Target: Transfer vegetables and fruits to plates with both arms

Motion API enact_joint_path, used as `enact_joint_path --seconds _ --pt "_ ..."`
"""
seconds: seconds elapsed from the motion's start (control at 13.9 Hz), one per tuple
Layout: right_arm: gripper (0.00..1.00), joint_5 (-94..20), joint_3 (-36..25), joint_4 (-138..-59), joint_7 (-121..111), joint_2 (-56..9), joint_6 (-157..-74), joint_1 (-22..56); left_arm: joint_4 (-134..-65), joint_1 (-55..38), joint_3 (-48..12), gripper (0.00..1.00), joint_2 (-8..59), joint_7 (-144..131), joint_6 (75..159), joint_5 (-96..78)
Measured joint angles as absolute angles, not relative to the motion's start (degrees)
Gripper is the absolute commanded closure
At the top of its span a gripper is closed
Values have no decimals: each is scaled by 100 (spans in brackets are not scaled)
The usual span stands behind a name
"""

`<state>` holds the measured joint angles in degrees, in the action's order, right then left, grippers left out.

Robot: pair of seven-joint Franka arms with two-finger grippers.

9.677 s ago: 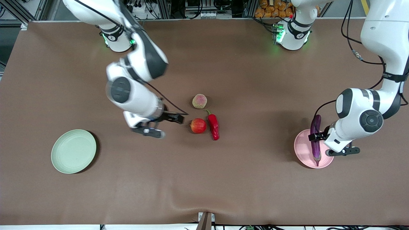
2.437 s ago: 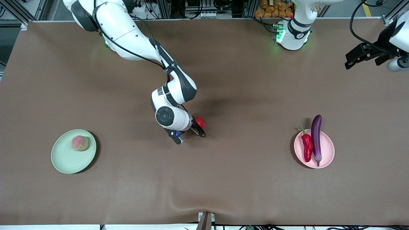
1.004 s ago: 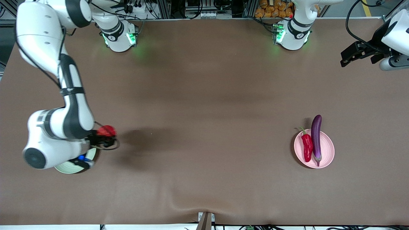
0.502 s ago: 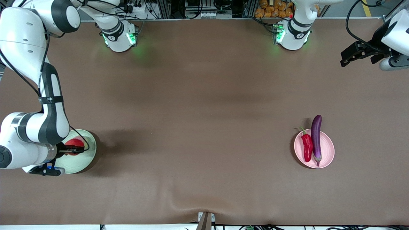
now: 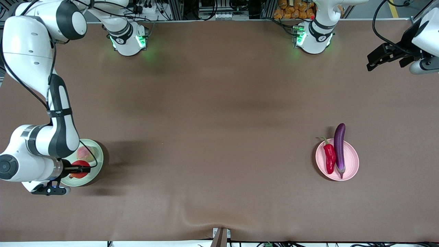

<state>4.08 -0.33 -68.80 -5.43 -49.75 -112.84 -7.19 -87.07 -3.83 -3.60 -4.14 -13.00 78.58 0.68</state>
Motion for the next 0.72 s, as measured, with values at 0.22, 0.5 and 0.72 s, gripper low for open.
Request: enact_joint_path --seconds 0.22,0.5,0.72 --pt "0 407 -22 -6865 -809 -4994 -11313 -852 -8707 -383 -360 0 -414 -1303 7858 68" --pt "0 406 132 -6688 -829 -4866 -10670 -628 -8707 -383 -360 0 -419 -1306 7858 68" --pt "0 331 389 -6536 -829 -4378 -10136 -550 -8703 -382 -359 0 -428 -1306 7858 68"
